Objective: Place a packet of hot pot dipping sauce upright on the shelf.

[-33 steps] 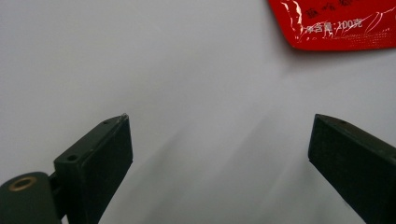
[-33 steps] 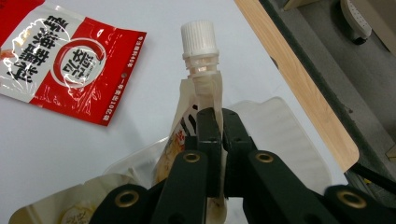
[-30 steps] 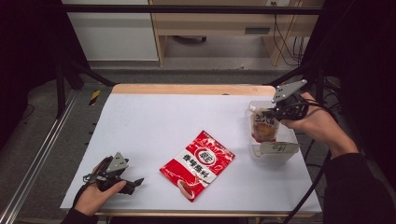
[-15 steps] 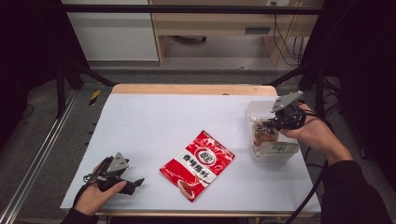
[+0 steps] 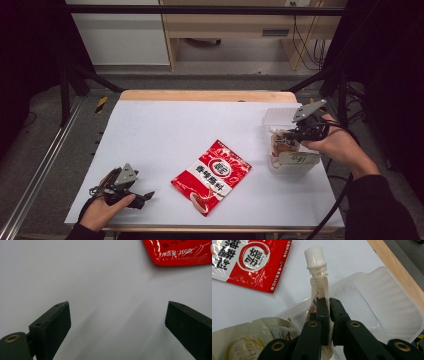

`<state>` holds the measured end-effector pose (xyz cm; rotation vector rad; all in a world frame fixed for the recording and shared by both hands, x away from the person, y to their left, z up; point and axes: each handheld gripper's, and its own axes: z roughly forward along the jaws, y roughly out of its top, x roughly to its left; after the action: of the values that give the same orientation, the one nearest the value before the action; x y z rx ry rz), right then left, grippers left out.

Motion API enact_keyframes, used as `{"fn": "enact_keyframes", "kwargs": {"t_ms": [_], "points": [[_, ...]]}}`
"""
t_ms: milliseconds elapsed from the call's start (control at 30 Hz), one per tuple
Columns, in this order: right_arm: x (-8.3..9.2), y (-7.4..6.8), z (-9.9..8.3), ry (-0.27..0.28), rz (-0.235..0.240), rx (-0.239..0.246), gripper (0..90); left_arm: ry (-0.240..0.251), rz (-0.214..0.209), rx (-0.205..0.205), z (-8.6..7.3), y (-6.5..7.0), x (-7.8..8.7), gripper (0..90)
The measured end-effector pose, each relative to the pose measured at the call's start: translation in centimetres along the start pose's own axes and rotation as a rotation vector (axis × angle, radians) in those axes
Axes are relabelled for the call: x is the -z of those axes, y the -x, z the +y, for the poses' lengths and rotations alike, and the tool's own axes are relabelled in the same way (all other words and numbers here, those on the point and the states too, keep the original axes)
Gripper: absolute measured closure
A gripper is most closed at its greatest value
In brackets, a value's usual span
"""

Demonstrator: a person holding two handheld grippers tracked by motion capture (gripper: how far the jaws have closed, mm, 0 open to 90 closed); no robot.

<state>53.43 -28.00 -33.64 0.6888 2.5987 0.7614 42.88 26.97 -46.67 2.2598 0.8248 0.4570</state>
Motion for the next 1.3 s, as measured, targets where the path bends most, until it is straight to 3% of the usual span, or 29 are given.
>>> {"fn": "enact_keyframes", "kwargs": {"t_ms": [167,367,500,633,767,967,1100,1300], "points": [[0.2,-0.2,-0.3,-0.002,-0.004,-0.021,80.7,-0.002,-0.001,-0.002,0.0,0.0,0.0,6.3],[1.2,-0.7,-0.3,0.028,-0.027,-0.055,62.3,-0.001,-0.003,-0.006,0.1,0.1,0.0,6.3],[2.7,-1.6,0.3,0.051,-0.077,-0.066,48.6,-0.002,-0.002,-0.008,0.1,0.2,-0.1,6.3],[4.6,-3.3,1.7,0.108,-0.151,-0.053,36.6,-0.004,0.0,-0.018,0.2,0.3,-0.1,6.3],[5.4,-6.3,3.4,0.133,-0.209,-0.038,24.8,-0.004,0.008,-0.028,0.3,0.6,-0.2,6.3],[4.3,-10.2,5.4,0.168,-0.232,-0.069,18.9,0.007,0.026,-0.026,0.4,0.6,0.1,6.2],[2.7,-12.5,6.2,0.197,-0.209,-0.103,17.4,0.018,0.037,-0.02,0.5,0.6,0.1,6.2],[-0.5,-15.0,6.4,0.198,-0.175,-0.118,16.1,0.027,0.043,-0.023,0.7,0.8,0.0,6.2]]}}
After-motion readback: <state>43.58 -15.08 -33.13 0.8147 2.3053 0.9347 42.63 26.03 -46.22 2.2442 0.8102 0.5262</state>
